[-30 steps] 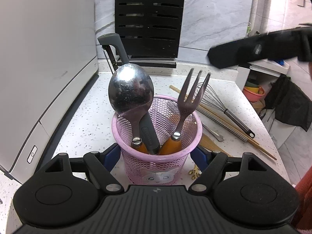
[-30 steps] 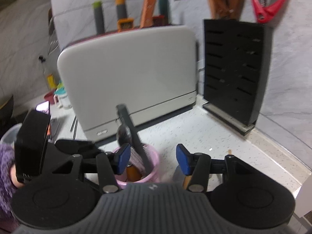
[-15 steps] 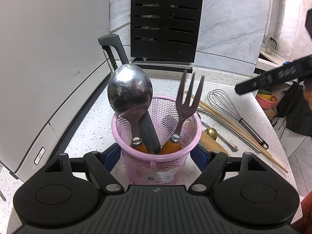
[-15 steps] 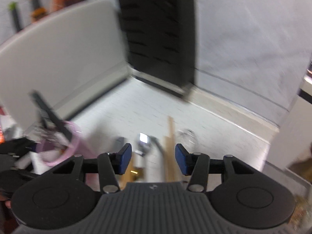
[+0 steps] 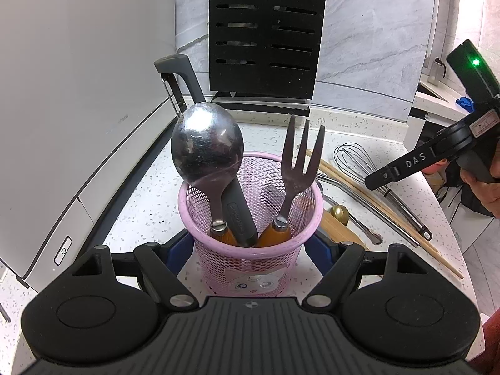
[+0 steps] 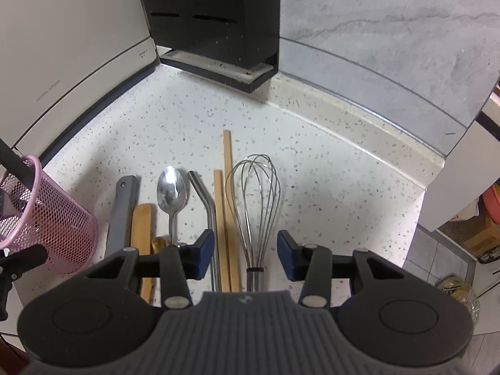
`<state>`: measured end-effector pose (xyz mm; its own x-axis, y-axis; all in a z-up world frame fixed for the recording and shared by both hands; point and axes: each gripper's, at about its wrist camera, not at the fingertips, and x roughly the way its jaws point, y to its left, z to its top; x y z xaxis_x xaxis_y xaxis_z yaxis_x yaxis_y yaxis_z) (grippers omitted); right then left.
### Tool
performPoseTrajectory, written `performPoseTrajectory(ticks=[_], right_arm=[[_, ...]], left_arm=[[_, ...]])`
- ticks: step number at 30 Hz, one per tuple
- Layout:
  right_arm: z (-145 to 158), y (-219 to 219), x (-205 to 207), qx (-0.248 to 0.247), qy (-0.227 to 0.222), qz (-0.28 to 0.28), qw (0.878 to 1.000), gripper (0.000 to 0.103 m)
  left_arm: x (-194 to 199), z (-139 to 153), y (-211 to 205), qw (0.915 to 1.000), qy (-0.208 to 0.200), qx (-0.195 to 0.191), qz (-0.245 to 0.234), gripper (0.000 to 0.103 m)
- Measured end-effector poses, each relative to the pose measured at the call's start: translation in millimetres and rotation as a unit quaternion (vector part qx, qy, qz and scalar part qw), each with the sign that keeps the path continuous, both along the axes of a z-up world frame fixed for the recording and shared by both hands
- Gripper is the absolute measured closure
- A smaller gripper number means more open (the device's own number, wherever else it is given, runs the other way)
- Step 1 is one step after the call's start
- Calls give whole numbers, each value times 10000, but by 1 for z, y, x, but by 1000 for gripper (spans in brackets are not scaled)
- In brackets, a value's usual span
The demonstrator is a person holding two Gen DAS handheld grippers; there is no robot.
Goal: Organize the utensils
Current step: 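Move the right gripper to the wire whisk and grasp its handle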
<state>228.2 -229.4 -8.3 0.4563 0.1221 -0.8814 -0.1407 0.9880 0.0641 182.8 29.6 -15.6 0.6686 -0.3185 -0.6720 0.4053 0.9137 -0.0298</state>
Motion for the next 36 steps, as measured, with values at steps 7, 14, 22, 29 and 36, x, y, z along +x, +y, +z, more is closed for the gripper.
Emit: performPoseTrajectory(ticks=[7,14,22,29,36], right_arm=[[-8,0,11,-46,117,-103,9999,67],[-13,-3,14,-28,227,-179,9996,79],[-11,-4,13,-10,181,-145,9997,81],[2,-2,-1,-18,-67,-101,9999,82],[23,2,-20,-165,-472,-26,9987,82]], left_arm=[[0,0,0,10000,-2,6,-1,13],[0,0,0,10000,-2,8,-1,13],[0,0,-1,10000,1,7,1,13],[0,0,-1,10000,5,6,3,13],[-2,-1,-2,10000,39,4,-42,13]])
